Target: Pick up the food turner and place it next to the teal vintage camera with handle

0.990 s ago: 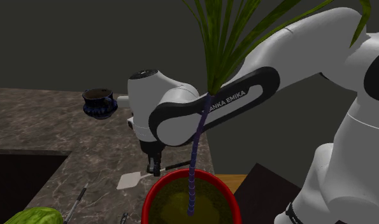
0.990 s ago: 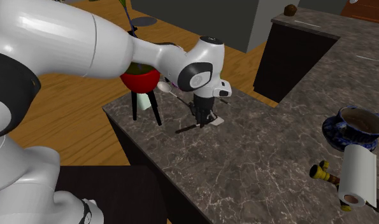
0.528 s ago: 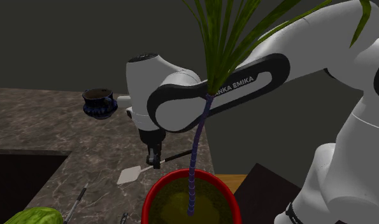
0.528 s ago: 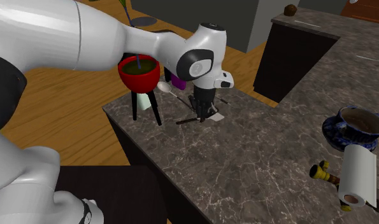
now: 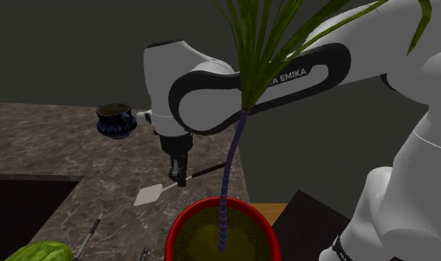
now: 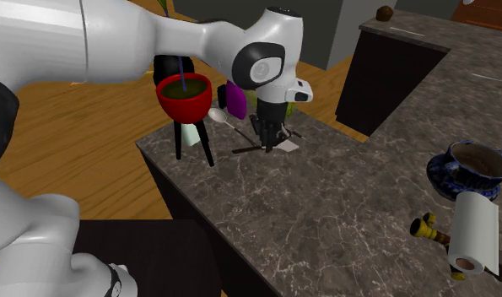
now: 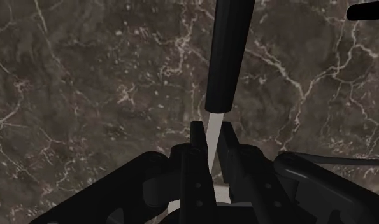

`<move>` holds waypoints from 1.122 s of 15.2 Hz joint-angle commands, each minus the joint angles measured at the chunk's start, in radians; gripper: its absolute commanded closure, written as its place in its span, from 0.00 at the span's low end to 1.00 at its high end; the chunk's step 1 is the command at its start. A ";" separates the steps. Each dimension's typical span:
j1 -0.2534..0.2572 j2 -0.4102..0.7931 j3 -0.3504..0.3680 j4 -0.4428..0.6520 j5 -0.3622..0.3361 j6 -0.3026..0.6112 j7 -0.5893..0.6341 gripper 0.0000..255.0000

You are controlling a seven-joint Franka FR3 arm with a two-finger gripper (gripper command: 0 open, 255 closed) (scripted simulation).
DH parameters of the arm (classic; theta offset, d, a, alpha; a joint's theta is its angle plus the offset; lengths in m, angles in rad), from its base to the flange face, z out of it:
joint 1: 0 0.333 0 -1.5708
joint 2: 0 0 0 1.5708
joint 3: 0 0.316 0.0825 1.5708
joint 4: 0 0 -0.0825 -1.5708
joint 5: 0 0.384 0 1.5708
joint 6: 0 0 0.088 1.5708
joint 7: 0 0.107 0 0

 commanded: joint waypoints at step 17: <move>-0.155 0.315 -0.144 0.424 -0.088 -0.111 -0.291 1.00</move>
